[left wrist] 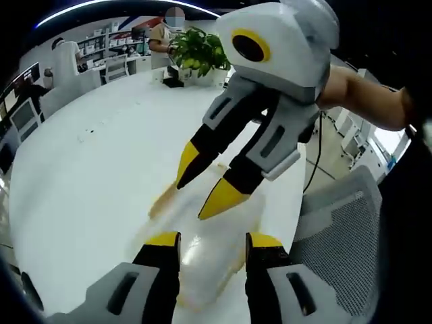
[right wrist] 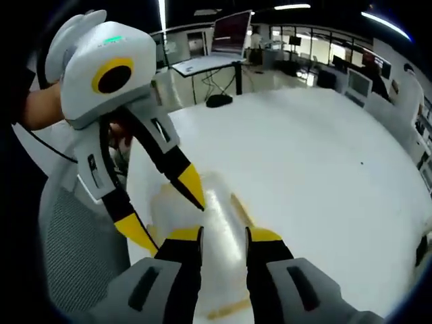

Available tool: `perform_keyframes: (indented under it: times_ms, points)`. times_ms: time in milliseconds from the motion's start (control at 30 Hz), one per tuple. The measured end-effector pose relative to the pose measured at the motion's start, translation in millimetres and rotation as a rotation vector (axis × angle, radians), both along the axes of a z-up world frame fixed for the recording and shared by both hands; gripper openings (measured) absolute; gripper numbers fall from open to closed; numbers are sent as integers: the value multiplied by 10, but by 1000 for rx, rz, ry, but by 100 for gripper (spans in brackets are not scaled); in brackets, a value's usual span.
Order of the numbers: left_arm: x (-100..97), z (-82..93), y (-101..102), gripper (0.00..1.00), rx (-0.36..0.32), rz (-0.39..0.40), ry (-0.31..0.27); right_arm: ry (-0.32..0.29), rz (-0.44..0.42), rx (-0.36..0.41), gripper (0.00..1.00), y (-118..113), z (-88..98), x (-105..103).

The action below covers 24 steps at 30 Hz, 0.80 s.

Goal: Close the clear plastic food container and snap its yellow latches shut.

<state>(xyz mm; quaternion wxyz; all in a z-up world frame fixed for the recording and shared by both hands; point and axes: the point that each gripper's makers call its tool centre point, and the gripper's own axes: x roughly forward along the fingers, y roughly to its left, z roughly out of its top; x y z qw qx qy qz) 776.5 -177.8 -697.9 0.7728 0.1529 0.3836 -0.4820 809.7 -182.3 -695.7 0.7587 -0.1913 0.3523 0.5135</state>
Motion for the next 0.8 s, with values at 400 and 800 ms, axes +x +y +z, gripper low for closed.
perform_keyframes:
  times_ms: [400,800]
  points:
    - [-124,-40,-2,32,16,-35,-33,-2,77,-43,32,-16,-80,100]
    - [-219,-86,-23,36,36,-105,-79,127,130,-42,41,15,-172,93]
